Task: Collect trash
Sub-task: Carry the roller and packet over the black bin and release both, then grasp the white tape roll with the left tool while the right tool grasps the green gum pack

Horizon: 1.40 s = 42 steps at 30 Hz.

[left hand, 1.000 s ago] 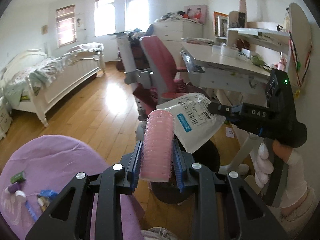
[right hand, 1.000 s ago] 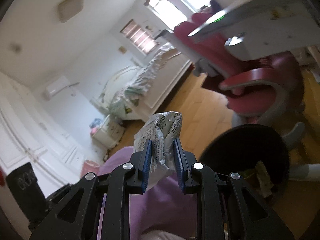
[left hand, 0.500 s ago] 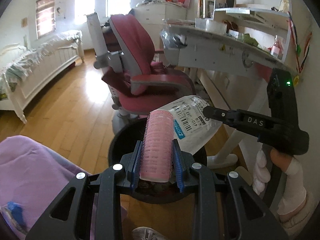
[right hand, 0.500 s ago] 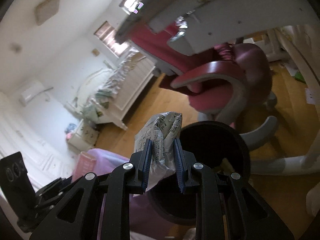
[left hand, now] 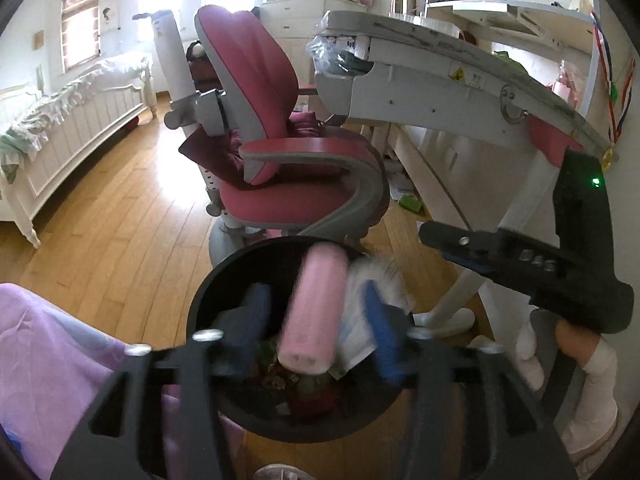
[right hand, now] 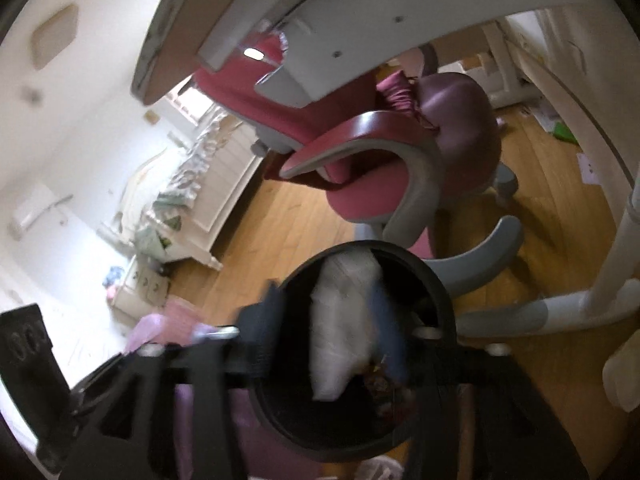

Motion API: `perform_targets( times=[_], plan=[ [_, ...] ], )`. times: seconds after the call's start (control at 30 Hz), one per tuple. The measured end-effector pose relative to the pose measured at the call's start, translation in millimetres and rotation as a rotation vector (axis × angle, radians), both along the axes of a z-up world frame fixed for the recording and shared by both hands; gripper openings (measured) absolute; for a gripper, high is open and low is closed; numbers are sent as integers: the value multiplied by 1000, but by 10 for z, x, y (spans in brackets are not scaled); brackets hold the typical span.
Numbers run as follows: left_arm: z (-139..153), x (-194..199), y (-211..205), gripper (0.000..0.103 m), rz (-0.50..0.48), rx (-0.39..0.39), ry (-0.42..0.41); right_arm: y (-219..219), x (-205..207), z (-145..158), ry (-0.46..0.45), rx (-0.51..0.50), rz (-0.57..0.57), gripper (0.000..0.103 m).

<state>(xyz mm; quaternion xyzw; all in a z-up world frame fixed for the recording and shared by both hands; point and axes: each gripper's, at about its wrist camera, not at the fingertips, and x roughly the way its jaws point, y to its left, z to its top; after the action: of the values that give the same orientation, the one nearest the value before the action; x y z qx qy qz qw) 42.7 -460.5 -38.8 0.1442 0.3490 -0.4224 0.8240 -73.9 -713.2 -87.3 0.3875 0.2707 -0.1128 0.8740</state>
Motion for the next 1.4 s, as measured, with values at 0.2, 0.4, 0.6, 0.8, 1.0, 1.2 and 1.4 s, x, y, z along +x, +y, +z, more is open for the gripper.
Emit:
perform_targets(
  times=[0.2,0.4,0.6,0.8,1.0,1.2,1.4],
  plan=[
    [120,-77,102,85,9,-19,-41,67,-25,73,-15,-11,-11,78],
    [263,-102,448,86,55,-47,-46,310,61,196,-15,-24,30,78],
    [368,-66,1137,86,163,-96,-34,740,294,351,-17,-51,148,78],
    [419,147,2202,87,371,-135,-22,1497,686,499,-8,-95,368,78],
    [337,394,3400,92,664,-147,-20,2489,1150,725,-17,-181,626,77],
    [72,731,4157,89,833,-165,82,3670,1781,950,-22,-298,927,77],
    [-128,1018,4325,67,843,-170,147,4724,2525,957,-11,-444,1124,76]
  ],
)
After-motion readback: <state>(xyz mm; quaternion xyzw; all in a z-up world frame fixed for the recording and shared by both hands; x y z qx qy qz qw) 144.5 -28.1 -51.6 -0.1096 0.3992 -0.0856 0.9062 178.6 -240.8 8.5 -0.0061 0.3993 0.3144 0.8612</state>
